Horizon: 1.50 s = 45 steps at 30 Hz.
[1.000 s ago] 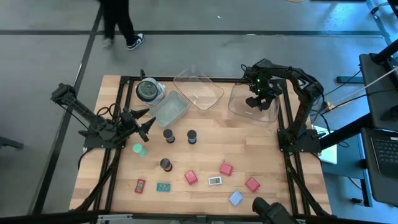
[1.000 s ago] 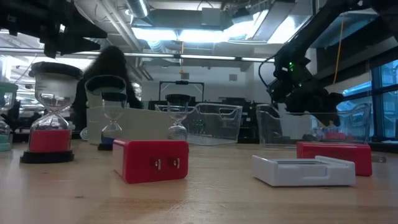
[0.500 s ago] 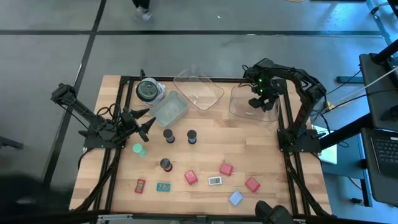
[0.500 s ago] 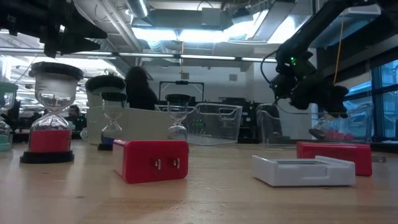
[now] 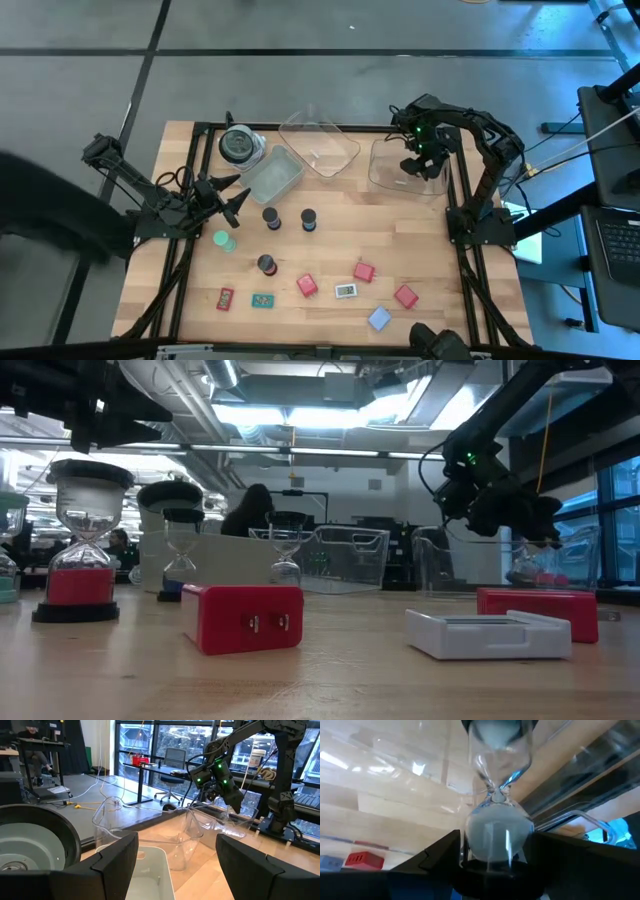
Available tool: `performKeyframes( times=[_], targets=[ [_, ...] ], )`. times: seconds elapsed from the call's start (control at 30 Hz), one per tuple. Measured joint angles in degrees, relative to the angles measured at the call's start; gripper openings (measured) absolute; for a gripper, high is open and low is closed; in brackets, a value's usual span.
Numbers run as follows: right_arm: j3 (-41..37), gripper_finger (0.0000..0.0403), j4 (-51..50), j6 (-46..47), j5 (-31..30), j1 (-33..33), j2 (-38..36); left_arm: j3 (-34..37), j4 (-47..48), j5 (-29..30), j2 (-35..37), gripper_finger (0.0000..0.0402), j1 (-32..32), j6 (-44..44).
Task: Pick & Place Office items
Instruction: Put the white hourglass into the right transparent bin, then put the purple hourglass into the right transparent bin
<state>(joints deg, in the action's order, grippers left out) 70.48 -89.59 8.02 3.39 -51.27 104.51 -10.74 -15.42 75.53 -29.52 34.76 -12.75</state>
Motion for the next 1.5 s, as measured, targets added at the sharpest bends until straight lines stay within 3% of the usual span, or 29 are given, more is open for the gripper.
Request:
performKeyframes(
  times=[0.73,1.2,1.5],
  targets=[
    [0.0,0.0223,3.9,-1.0,-1.0,0.0,0.0,0.0,0.0,0.0,0.0,0.0264,0.0,0.0],
    [0.4,0.0281,3.6,-4.7,-2.4,0.0,0.0,0.0,0.0,0.0,0.0,0.0264,0.0,0.0],
    [15.9,0.0286,-0.4,-5.7,-3.4,0.7,-2.6,0.0,-1.0,0.0,0.0,0.0264,0.0,0.0]
  ],
)
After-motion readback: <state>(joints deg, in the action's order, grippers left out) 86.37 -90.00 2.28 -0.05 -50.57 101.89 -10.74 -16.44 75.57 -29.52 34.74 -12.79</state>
